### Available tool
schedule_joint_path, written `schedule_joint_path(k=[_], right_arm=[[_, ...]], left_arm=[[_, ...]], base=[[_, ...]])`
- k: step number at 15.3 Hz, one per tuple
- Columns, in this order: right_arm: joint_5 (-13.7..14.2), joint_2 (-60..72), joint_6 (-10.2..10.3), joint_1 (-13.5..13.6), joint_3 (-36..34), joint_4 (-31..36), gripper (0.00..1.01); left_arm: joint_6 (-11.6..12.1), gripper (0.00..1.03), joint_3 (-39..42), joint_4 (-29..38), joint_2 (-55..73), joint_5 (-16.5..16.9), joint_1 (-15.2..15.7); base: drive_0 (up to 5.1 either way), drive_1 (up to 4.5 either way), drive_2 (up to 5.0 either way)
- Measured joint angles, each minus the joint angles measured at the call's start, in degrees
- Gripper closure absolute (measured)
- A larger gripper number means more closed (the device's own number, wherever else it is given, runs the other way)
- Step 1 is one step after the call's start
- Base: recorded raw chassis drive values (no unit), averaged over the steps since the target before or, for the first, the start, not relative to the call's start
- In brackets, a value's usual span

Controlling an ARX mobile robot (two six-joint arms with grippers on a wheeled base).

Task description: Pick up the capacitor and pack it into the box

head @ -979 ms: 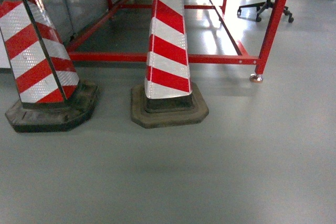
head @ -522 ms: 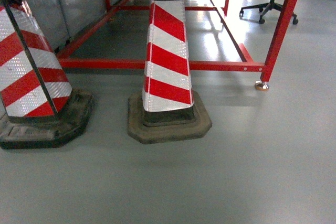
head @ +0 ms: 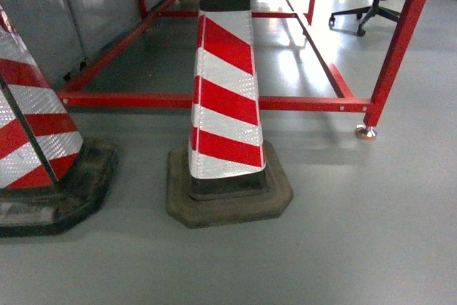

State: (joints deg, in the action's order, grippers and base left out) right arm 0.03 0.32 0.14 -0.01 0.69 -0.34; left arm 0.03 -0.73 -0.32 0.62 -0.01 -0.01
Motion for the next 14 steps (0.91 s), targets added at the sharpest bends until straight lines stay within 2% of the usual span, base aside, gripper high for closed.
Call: schedule_joint_path(k=[8, 14], right_arm=[[0.0, 0.0, 0.0, 0.0, 0.0, 0.1, 0.03], [0.0, 0.0, 0.0, 0.0, 0.0, 0.1, 0.03]], left_arm=[[0.0, 0.6, 0.0, 0.2, 0.0, 0.0, 0.0], [0.0, 0.6, 0.0, -0.1, 0.0, 0.0, 0.0]], base=[[0.0, 3.69, -3.7], [0.0, 0.0, 0.0]])
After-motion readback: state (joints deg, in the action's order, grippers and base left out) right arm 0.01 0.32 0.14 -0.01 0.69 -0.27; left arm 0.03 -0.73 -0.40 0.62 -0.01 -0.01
